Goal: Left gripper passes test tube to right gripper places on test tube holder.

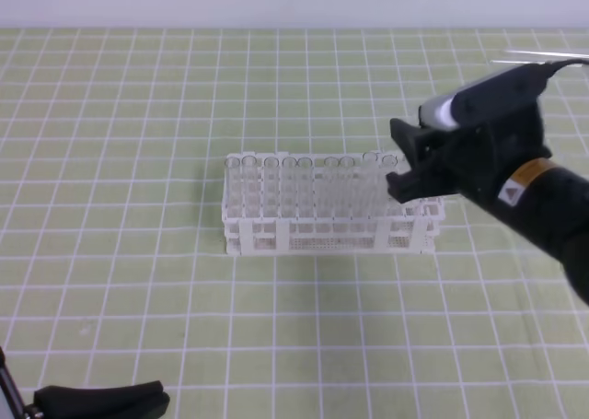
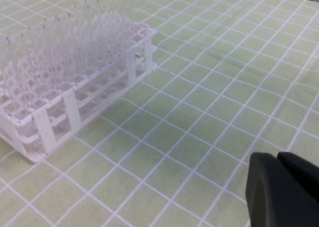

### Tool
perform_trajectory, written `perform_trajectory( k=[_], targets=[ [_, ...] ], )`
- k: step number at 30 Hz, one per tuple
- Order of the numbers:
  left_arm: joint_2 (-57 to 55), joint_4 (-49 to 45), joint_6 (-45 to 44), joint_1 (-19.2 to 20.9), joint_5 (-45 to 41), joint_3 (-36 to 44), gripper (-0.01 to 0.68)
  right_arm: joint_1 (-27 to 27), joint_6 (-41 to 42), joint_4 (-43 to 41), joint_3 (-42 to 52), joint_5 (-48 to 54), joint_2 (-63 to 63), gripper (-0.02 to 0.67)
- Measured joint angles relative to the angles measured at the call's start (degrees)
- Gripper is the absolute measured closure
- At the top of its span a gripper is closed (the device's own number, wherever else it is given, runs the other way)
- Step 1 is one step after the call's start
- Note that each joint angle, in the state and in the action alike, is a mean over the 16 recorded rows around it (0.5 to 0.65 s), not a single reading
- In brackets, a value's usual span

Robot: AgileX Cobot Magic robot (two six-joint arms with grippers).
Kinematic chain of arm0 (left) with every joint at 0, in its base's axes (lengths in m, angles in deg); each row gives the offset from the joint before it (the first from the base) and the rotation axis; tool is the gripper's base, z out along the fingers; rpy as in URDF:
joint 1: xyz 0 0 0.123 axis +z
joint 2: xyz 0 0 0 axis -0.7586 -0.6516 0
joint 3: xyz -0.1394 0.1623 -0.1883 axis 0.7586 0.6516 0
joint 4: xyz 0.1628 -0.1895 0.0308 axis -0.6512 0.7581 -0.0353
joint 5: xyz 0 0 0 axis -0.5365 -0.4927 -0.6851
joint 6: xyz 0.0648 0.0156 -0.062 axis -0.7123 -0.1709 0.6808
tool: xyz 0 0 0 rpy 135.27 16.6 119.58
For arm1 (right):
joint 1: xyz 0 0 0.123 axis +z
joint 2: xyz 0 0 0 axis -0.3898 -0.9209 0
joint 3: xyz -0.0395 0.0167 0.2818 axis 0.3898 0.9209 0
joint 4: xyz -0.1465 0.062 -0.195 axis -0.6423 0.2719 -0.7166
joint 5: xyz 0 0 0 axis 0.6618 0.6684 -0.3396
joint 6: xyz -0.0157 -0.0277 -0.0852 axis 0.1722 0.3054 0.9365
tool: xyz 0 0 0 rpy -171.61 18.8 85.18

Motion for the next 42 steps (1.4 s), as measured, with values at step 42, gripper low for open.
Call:
perform_trajectory(
  k=[42],
  targets=[
    [-0.04,-0.01,0.00,0.01,-0.33,0.01,0.673,-27.01,-0.37,-8.28,25.60,37.67,62.50,0.664]
  ],
)
